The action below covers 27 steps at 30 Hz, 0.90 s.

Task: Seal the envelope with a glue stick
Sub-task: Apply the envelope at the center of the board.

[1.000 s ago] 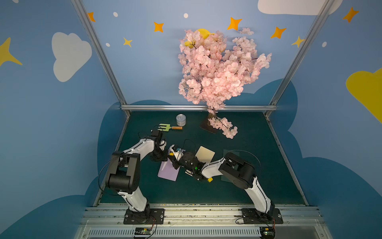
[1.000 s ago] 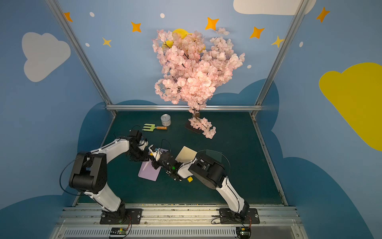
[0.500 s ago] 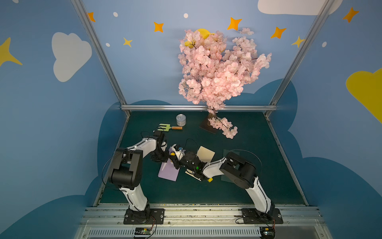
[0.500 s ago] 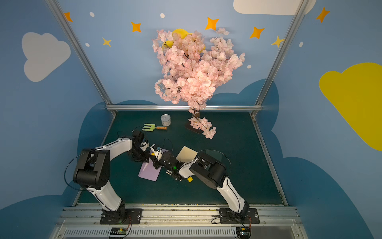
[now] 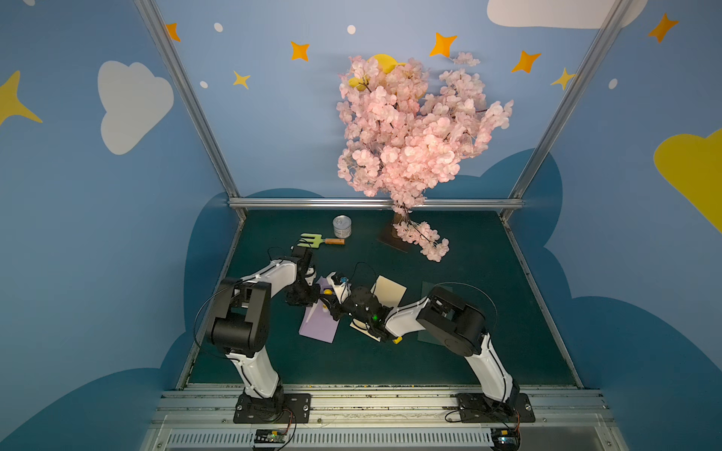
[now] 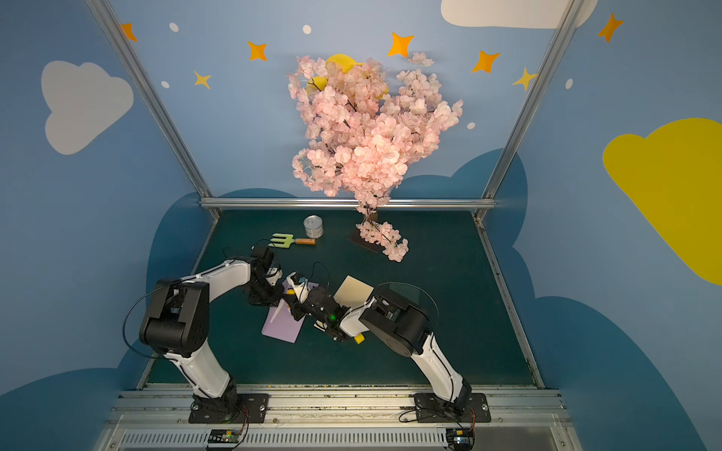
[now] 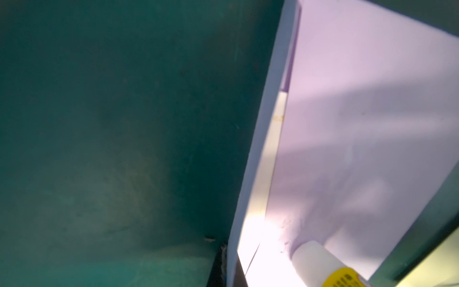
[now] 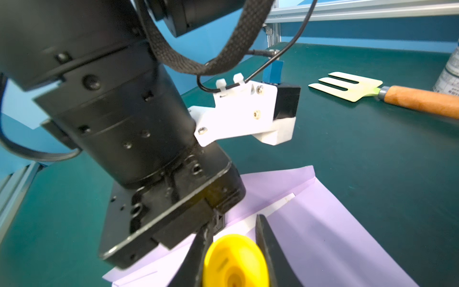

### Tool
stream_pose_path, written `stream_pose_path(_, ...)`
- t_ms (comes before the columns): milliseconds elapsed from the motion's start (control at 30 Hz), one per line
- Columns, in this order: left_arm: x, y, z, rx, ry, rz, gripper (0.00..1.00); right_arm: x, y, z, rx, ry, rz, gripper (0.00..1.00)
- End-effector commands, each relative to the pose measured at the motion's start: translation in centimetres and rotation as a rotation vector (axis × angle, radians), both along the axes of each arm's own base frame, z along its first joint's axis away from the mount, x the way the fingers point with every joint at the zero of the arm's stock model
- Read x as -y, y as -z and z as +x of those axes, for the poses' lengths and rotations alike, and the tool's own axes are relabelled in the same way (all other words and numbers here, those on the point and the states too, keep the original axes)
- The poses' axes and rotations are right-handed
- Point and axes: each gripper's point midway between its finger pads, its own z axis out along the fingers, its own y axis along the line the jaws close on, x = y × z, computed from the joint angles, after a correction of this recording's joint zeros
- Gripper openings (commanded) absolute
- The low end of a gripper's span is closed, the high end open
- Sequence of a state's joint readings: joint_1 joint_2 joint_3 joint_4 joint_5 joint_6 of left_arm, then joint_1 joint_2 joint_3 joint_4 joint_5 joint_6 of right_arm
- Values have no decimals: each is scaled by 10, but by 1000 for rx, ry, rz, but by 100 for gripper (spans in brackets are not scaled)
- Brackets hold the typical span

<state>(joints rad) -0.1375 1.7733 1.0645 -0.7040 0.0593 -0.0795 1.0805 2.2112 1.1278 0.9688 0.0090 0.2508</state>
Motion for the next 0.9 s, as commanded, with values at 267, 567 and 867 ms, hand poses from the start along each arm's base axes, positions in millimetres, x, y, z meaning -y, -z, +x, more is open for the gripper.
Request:
stream_pose_path(267,12,4,-13,-62,11,-61,2,-3,13,29,-68,68,7,0)
stream_pose_path(567,12,2,-17,-69,27,-65,2,6,12,83,38,172,-59,0)
stream_pose_path(867,6,10,-22,-107,36,-29,2,24,12,97,37,222,-59,0)
